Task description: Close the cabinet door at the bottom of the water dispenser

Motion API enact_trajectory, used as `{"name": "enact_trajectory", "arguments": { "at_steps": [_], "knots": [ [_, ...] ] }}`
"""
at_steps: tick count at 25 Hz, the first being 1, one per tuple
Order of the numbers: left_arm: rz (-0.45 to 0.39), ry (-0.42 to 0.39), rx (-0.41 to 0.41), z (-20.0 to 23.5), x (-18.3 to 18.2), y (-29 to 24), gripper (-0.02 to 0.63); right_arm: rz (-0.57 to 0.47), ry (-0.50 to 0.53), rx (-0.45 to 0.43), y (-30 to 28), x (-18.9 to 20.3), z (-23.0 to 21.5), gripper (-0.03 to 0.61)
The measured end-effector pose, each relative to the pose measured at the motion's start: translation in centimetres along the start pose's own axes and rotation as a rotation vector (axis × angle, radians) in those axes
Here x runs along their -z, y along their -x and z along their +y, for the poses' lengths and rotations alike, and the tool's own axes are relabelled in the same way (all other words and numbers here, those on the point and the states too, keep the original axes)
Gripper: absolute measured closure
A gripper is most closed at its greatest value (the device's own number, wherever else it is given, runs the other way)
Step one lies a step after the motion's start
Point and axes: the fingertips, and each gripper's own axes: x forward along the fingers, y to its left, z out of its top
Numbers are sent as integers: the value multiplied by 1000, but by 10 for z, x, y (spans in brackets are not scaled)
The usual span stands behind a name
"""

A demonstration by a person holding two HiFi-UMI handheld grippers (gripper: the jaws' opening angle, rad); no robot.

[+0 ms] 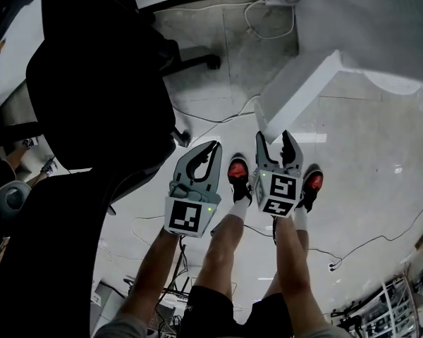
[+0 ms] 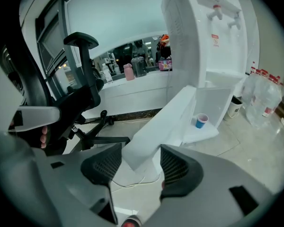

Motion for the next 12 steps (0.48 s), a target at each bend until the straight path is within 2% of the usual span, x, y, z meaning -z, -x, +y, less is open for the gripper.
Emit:
{"name": "enact_trajectory", "arguments": {
  "at_steps": [9,12],
  "knots": [
    [8,-29,-24,-17,1,-4,583,12,16,-43,12,8,-12,322],
    [10,-47,-12,-31,-2,-8,583,48,15,-48,20,18,-19,331]
  ]
}}
